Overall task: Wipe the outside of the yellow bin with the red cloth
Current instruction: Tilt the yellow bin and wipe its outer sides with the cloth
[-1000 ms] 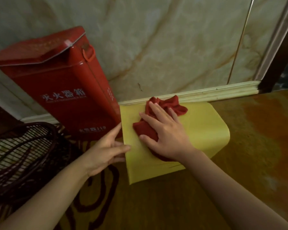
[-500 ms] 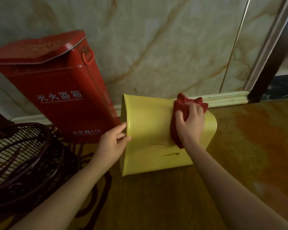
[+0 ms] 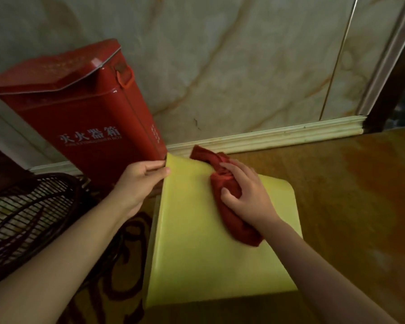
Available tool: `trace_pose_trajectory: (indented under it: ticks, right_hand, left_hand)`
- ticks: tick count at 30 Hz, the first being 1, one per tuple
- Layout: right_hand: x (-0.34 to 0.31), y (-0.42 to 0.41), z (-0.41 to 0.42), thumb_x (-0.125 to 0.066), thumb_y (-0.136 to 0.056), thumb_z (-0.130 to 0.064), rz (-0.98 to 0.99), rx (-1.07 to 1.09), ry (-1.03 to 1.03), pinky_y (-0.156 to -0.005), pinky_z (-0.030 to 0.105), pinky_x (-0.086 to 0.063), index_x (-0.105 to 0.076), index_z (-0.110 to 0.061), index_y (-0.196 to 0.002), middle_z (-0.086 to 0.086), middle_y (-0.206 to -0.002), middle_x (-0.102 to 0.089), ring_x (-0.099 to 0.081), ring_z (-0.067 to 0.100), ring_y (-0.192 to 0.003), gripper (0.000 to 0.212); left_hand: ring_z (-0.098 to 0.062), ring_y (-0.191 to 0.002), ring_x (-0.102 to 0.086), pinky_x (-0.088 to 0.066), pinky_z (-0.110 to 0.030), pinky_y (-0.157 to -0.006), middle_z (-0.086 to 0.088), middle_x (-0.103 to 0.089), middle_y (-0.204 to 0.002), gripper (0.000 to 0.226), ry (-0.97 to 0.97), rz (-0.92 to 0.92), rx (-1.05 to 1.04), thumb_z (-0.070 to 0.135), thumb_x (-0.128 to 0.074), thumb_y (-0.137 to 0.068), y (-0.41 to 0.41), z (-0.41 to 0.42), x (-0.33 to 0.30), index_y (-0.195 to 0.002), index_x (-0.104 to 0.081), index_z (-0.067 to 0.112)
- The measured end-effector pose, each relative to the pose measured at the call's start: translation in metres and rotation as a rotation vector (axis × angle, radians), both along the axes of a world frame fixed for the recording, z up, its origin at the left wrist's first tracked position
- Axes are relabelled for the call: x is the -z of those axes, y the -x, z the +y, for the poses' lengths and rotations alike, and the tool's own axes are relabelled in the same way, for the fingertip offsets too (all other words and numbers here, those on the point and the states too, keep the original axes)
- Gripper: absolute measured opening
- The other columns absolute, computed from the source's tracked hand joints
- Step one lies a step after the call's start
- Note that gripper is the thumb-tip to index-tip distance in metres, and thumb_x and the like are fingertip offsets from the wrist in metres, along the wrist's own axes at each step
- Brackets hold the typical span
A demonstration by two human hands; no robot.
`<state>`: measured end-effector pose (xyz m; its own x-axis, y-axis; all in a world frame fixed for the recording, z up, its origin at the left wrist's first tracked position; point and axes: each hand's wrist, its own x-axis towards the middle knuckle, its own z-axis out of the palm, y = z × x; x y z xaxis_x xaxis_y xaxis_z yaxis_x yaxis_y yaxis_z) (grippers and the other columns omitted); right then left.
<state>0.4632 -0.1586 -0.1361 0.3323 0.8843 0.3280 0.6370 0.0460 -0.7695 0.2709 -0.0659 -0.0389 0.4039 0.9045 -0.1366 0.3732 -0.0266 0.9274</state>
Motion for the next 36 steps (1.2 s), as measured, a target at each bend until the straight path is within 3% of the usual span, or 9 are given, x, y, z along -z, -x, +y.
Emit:
trace_pose_trajectory:
  ticks: [3,5,9,16,20,24,29,33,36]
  right_hand:
    - [0.041,-0.033,-0.005,-0.053,-0.083,-0.039,0.193,0.241,0.270,-0.109,0.038,-0.030,-0.050,-0.021,-0.131,0.004,-0.146,-0.041,-0.037,0.024,-0.132,0.051]
    - [0.052,-0.048,-0.004,-0.050,-0.085,-0.040,0.283,0.298,0.384,-0.101,0.038,-0.035,-0.048,-0.019,-0.133,0.009,-0.143,-0.043,-0.042,0.028,-0.127,0.053]
    - [0.045,-0.031,-0.004,-0.043,-0.084,-0.046,0.212,0.276,0.405,-0.108,0.040,-0.029,-0.043,-0.022,-0.136,0.008,-0.151,-0.033,-0.032,0.027,-0.136,0.057]
    - [-0.022,0.091,0.021,-0.049,-0.080,-0.045,0.051,-0.159,0.073,-0.114,0.032,-0.022,-0.044,-0.024,-0.137,0.009,-0.154,-0.027,-0.025,0.021,-0.141,0.060]
    - [-0.007,0.054,0.005,-0.056,-0.077,-0.041,0.100,-0.256,0.126,-0.110,0.022,-0.024,-0.049,-0.027,-0.135,-0.001,-0.153,-0.031,-0.034,0.013,-0.137,0.059]
    - [0.040,-0.017,-0.044,-0.057,-0.082,-0.034,0.231,0.127,0.315,-0.108,0.033,-0.028,-0.052,-0.027,-0.131,-0.001,-0.152,-0.033,-0.035,0.020,-0.136,0.049]
    - [0.049,-0.027,-0.052,-0.047,-0.087,-0.041,0.406,0.482,0.341,-0.106,0.044,-0.032,-0.052,-0.018,-0.132,0.007,-0.149,-0.037,-0.034,0.026,-0.134,0.050]
    - [0.052,-0.009,-0.067,-0.045,-0.088,-0.040,0.458,0.521,0.290,-0.108,0.042,-0.027,-0.045,-0.019,-0.136,0.006,-0.151,-0.030,-0.029,0.023,-0.136,0.052]
    - [0.034,0.013,-0.062,-0.045,-0.087,-0.044,0.449,0.400,0.256,-0.108,0.044,-0.033,-0.034,-0.026,-0.142,0.003,-0.150,-0.030,-0.033,0.022,-0.133,0.058]
  left_hand:
    - [-0.015,-0.075,-0.071,-0.057,-0.022,-0.064,0.002,-0.077,-0.084,0.027,0.169,0.089,-0.013,0.013,-0.051,-0.090,0.029,-0.011,0.008,-0.115,-0.059,0.020]
    - [-0.023,-0.084,-0.072,-0.059,-0.028,-0.067,-0.001,-0.076,-0.097,0.032,0.328,0.148,0.104,0.021,-0.055,-0.088,0.052,-0.029,0.011,-0.118,-0.054,0.032]
    - [-0.025,-0.092,-0.070,-0.057,-0.027,-0.068,-0.007,-0.073,-0.104,0.051,0.448,0.167,0.272,0.029,-0.065,-0.075,0.076,-0.055,0.011,-0.113,-0.042,0.054]
    - [-0.026,-0.083,-0.072,-0.058,-0.031,-0.066,-0.009,-0.075,-0.097,0.052,0.435,0.012,0.233,0.022,-0.062,-0.071,0.059,-0.041,0.012,-0.113,-0.048,0.048]
    - [-0.026,-0.084,-0.072,-0.058,-0.030,-0.066,-0.012,-0.074,-0.101,0.051,0.423,0.009,0.278,0.020,-0.063,-0.071,0.060,-0.032,0.012,-0.115,-0.051,0.043]
    - [-0.023,-0.080,-0.072,-0.057,-0.025,-0.061,-0.011,-0.074,-0.102,0.048,0.391,-0.005,0.203,0.015,-0.060,-0.079,0.067,-0.028,0.021,-0.117,-0.048,0.041]
    - [-0.013,-0.087,-0.071,-0.055,-0.025,-0.066,0.001,-0.074,-0.104,0.049,0.346,-0.034,0.292,0.039,-0.064,-0.073,0.042,-0.038,0.012,-0.120,-0.058,0.026]
    - [0.003,-0.104,-0.061,-0.048,-0.023,-0.088,0.022,-0.068,-0.110,0.094,0.090,0.511,0.477,0.057,-0.071,-0.062,0.076,-0.077,0.016,-0.132,-0.009,0.060]
    - [0.005,-0.090,-0.065,-0.048,-0.011,-0.076,0.027,-0.070,-0.096,0.078,-0.030,0.466,0.438,0.039,-0.062,-0.078,0.080,-0.100,0.019,-0.132,-0.006,0.047]
